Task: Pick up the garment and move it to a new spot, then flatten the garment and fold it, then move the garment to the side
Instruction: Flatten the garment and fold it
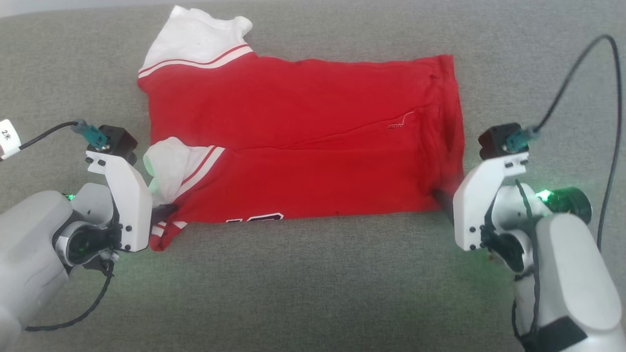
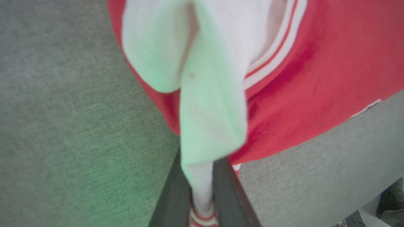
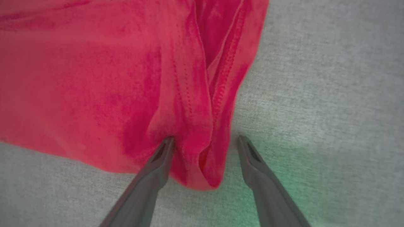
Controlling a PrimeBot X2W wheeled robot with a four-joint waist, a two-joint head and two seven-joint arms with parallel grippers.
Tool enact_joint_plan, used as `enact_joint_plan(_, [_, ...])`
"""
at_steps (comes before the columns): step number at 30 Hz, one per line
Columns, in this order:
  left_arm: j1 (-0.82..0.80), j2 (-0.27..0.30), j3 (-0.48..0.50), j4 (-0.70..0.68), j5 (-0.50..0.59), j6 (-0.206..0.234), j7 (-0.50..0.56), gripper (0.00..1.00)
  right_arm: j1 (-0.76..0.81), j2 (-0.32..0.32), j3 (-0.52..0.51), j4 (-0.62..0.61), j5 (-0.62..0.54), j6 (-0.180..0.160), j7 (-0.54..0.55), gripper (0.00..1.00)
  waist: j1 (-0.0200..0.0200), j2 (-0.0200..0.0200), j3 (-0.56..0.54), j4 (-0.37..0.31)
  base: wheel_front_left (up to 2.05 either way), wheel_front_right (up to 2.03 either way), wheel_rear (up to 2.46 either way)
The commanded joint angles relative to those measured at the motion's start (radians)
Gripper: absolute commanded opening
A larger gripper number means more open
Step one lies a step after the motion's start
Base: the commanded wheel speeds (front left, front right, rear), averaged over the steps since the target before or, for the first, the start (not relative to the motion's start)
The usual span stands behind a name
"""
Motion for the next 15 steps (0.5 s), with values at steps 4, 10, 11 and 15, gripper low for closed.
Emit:
enact_joint_plan(4, [0.037,-0.040,-0.026,0.029,0.003,-0.017,0.003,0.00,-0.023,0.005,0.025,0.081,-0.017,-0.001,0.053,0.00,0.0000,-0.0001,0.004,0.011,0.00,0.00,0.00])
enact_joint_plan(10, [0.032,-0.041,-0.014,0.058,-0.008,-0.032,-0.005,0.00,-0.048,0.000,0.017,0.101,-0.005,-0.001,0.049,0.00,0.0000,-0.0001,-0.004,0.019,0.00,0.00,0.00])
enact_joint_plan(11, [0.030,-0.037,-0.010,0.059,-0.009,-0.033,-0.004,0.00,-0.048,-0.001,0.018,0.095,0.001,-0.001,0.053,0.00,0.0000,-0.0001,-0.007,0.019,0.00,0.00,0.00])
enact_joint_plan(15, [0.024,-0.018,0.003,0.045,-0.018,-0.033,-0.010,0.00,-0.033,-0.028,0.026,0.056,0.027,-0.001,0.070,0.00,0.0000,-0.0001,-0.023,0.020,0.00,0.00,0.00])
